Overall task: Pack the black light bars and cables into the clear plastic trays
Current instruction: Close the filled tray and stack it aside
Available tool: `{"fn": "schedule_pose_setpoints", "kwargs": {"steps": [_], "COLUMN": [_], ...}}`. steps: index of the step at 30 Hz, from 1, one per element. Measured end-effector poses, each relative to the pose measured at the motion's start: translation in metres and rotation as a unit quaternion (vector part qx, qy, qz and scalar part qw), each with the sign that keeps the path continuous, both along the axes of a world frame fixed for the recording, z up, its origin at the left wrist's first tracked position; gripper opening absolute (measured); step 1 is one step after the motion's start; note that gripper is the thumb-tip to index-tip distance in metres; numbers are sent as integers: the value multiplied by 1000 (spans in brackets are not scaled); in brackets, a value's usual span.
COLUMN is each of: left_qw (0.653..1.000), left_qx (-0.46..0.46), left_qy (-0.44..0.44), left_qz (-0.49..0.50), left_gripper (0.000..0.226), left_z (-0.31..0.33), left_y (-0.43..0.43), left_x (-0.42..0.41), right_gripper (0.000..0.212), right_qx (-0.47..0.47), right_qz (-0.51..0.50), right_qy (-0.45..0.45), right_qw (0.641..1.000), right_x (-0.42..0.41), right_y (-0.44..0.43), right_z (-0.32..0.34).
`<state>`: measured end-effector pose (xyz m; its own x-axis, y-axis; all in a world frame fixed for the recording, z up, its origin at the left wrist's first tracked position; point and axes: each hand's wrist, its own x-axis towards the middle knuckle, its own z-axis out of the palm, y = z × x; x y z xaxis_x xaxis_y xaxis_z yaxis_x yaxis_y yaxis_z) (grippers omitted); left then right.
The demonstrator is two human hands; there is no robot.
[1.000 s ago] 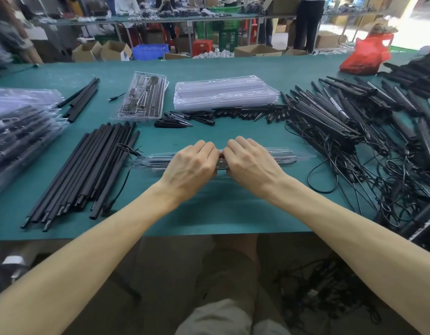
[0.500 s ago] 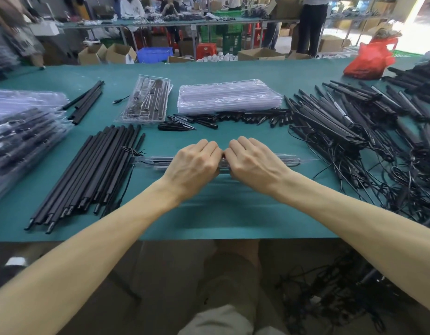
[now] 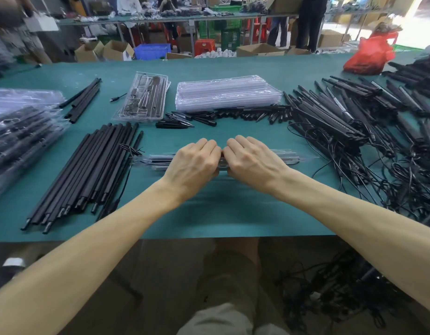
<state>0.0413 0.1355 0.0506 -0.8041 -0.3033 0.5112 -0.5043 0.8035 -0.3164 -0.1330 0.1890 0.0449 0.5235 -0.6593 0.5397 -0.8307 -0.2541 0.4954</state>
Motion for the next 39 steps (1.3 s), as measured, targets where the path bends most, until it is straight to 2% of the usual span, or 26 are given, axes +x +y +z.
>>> {"fn": "schedule_pose_setpoints", "kwargs": {"steps": [8, 14, 23, 29, 35, 36, 39], "left_qw": [1000, 1000, 999, 998, 999, 999, 999], "left_qx": [14, 21, 37, 43, -3, -2, 21], "left_qy": [12, 10, 18, 37, 23, 10, -13], "left_qz": [0, 8, 0, -24, -42, -51, -26], "left_gripper": [10, 22, 23, 19, 4, 8, 38], "left_z": [-1, 1, 0, -3, -20, -24, -35], "left_y": [-1, 0, 1, -1, -6, -7, -16], "left_x": [1, 1, 1, 3, 10, 16, 43], "right_gripper": [16, 16, 16, 16, 20, 20, 11], "right_qx": [-2, 8, 18, 23, 31, 39, 71], "right_qz": [-1, 0, 1, -8, -27, -30, -34], "right_qy": [-6, -9, -17, -24, -35, -40, -69], "right_qw": [1000, 1000, 1000, 999, 999, 998, 995], "right_x": [1, 3, 2, 3, 7, 5, -9], "right_y": [1, 1, 1, 3, 13, 17, 31], "right_z": [0, 1, 0, -2, -11, -15, -30]}}
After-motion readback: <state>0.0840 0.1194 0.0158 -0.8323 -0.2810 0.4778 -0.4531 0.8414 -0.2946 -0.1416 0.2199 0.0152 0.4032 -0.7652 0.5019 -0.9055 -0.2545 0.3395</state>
